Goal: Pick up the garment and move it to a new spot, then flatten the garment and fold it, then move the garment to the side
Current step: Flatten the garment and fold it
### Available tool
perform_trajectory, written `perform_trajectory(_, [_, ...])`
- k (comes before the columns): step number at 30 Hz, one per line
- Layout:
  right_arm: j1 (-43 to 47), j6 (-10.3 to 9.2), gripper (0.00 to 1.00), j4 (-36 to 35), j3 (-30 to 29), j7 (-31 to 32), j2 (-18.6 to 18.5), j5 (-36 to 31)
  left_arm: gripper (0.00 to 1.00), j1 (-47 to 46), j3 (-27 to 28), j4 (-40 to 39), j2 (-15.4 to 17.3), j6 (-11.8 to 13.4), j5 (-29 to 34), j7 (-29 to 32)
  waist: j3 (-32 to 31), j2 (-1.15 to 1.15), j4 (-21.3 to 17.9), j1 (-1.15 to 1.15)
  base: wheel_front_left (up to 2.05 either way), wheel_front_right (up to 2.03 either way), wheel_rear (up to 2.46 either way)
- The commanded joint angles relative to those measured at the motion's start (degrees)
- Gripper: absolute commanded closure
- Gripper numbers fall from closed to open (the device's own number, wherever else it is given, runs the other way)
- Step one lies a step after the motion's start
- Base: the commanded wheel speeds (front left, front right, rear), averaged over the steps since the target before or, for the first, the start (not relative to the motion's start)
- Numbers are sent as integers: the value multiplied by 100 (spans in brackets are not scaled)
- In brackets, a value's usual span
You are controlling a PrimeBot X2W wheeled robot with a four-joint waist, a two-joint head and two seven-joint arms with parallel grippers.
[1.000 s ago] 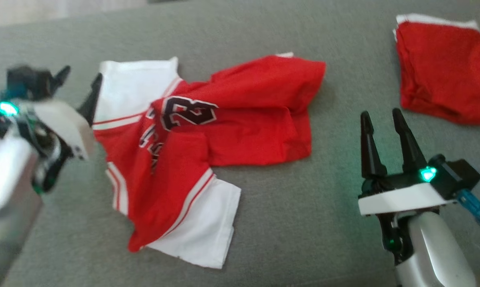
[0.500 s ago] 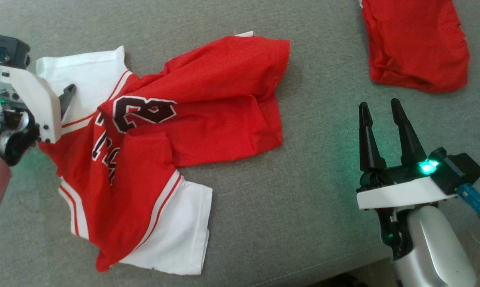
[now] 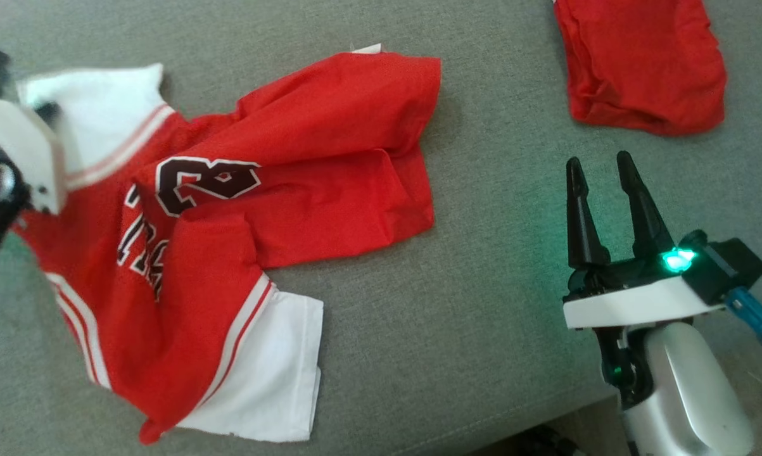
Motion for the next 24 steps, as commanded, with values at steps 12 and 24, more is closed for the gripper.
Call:
perform_trajectory(12, [-191, -4, 0, -206, 257, -61, -17, 135, 100, -1590, 240, 573, 231, 618, 1106, -2191, 132, 0, -184, 0, 0, 0, 0])
perform_trajectory(24, [-238, -4, 0, -235, 379, -61, -17, 181, 0, -2538, 55, 1526, -81, 1046, 1693, -3123, 225, 0, -247, 0, 0, 0, 0])
